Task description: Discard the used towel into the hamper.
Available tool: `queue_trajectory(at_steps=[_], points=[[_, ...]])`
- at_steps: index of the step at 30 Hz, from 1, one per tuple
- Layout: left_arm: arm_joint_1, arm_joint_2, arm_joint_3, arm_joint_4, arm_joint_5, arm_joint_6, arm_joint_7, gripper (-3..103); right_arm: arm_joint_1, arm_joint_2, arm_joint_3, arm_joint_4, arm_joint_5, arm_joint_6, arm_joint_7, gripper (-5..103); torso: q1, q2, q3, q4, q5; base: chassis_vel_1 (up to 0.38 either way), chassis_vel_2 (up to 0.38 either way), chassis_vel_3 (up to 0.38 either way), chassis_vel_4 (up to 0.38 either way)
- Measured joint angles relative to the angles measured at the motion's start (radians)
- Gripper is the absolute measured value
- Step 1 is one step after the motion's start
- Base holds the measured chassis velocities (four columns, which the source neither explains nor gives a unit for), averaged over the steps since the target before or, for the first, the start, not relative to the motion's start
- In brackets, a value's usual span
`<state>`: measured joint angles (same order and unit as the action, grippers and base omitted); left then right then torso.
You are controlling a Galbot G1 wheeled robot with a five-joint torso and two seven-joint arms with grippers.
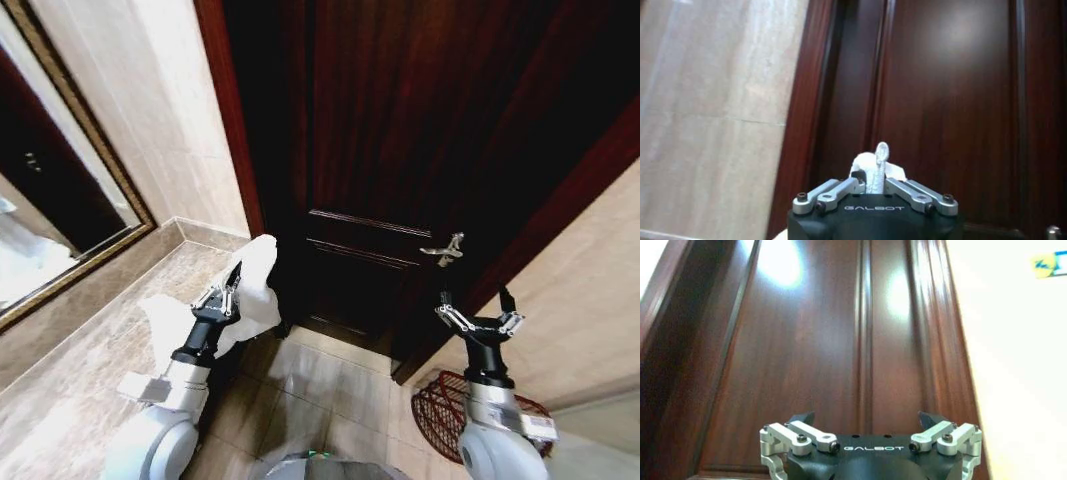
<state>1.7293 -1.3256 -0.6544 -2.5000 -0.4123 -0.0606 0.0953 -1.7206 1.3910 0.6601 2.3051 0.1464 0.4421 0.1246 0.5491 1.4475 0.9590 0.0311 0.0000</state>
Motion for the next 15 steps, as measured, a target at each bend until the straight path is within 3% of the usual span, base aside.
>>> queue_trajectory(at_steps=[15], points=[[-0.004, -0.003, -0.001, 0.000, -0.009, 0.000, -0.001, 2, -0.001, 0.003, 0.001, -0.005, 0.002, 0.008, -0.001, 100, 0.000, 0.000, 0.000, 0.0000, 0.0001, -0.098, -0.104, -0.104, -0.102]])
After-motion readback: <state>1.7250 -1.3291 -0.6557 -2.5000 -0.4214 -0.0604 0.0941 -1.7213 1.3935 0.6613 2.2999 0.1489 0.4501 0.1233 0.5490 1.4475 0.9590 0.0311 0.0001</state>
